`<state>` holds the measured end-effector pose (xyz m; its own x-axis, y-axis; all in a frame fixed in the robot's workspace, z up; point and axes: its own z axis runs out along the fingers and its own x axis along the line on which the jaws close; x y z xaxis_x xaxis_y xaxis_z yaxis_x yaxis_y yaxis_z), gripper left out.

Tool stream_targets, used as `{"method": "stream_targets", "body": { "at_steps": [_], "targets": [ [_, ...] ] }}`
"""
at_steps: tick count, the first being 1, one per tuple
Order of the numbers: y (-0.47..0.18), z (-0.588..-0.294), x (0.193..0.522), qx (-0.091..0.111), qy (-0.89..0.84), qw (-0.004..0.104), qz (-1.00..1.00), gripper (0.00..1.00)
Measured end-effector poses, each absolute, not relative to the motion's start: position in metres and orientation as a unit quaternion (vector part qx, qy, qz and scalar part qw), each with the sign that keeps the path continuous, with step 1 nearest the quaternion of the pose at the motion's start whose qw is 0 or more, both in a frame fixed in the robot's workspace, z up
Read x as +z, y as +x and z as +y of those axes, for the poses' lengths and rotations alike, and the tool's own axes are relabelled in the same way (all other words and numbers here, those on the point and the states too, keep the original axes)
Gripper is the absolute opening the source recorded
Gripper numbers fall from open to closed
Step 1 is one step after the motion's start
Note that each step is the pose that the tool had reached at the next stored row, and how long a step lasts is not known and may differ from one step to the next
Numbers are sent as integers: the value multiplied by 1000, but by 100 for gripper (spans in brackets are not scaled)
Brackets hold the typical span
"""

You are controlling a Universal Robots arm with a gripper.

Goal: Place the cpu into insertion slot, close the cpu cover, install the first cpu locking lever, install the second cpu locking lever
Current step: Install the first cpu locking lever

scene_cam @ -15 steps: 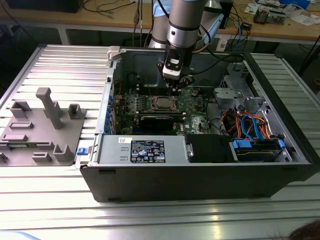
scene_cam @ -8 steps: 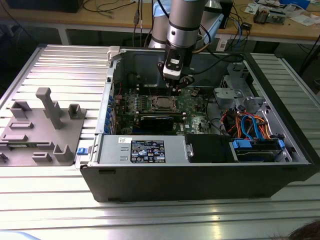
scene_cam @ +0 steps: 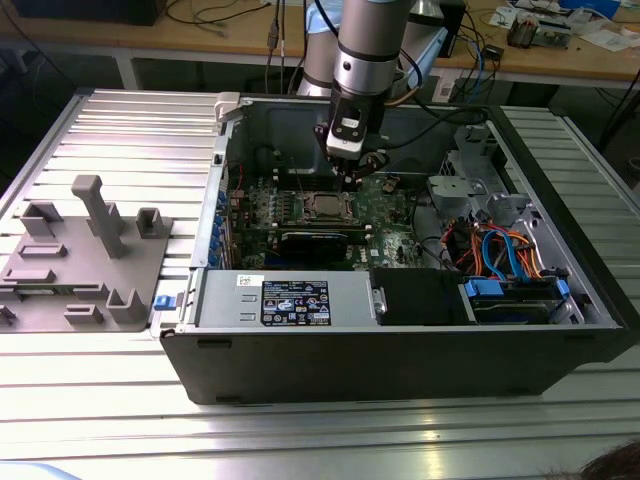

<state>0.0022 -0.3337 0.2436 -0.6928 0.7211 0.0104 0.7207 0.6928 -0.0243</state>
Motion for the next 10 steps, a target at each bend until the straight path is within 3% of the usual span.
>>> {"method": "stream_targets", "body": {
  "at_steps": [10],
  "targets": [
    [2,-334,244,9,-383,9,-924,11]
  ]
}}
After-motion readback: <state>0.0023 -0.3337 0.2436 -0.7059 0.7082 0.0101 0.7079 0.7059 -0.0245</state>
